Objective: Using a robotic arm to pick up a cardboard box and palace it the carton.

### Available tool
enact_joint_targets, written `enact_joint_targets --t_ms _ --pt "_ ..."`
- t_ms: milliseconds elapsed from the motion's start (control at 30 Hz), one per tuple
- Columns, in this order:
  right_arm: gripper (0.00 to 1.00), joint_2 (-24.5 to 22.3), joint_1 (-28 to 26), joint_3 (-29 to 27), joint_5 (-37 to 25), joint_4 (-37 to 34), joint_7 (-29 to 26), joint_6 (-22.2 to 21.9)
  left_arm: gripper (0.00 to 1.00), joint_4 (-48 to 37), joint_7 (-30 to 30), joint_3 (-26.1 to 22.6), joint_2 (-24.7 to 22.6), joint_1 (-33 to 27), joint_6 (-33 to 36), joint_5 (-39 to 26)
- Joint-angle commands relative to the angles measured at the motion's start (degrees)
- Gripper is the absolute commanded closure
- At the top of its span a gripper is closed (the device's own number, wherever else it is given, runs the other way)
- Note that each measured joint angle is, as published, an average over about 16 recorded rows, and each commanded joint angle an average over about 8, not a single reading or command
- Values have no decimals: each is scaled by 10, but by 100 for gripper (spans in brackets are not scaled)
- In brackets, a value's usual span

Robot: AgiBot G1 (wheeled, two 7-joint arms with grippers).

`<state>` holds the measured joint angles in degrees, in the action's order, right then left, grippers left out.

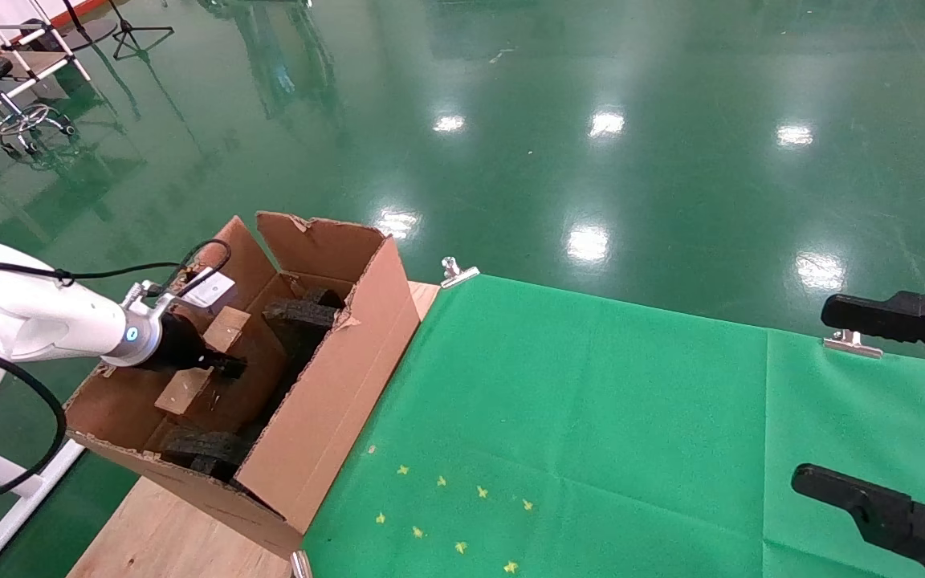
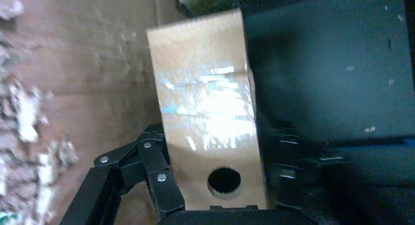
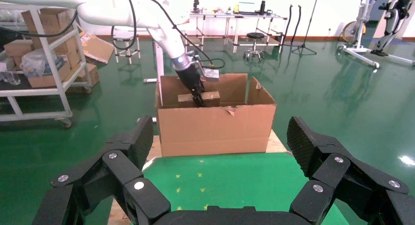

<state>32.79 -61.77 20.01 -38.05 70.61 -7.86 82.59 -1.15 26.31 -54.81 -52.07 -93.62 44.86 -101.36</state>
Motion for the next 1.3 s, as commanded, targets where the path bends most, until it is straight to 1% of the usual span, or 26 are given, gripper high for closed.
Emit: enact_joint_targets --t_ms 33,333,500,667,800,900,1133,1300 --pt "0 0 0 0 0 0 0 0 0 0 0 -1 0 0 2 -1" --pt "0 0 0 0 0 0 0 0 0 7 -6 3 7 -10 3 3" --pt "0 0 0 0 0 0 0 0 0 29 -23 13 21 -25 6 18" --pt "0 0 0 0 0 0 0 0 0 61 -42 27 42 -35 26 39" --pt "0 0 0 0 0 0 0 0 0 104 -58 43 70 -42 60 64" --pt "0 0 0 0 0 0 0 0 0 150 -66 60 102 -47 102 93" --pt "0 0 0 0 0 0 0 0 0 268 -59 86 176 -54 197 143" --pt "0 0 0 0 0 0 0 0 0 302 -54 89 194 -54 217 150"
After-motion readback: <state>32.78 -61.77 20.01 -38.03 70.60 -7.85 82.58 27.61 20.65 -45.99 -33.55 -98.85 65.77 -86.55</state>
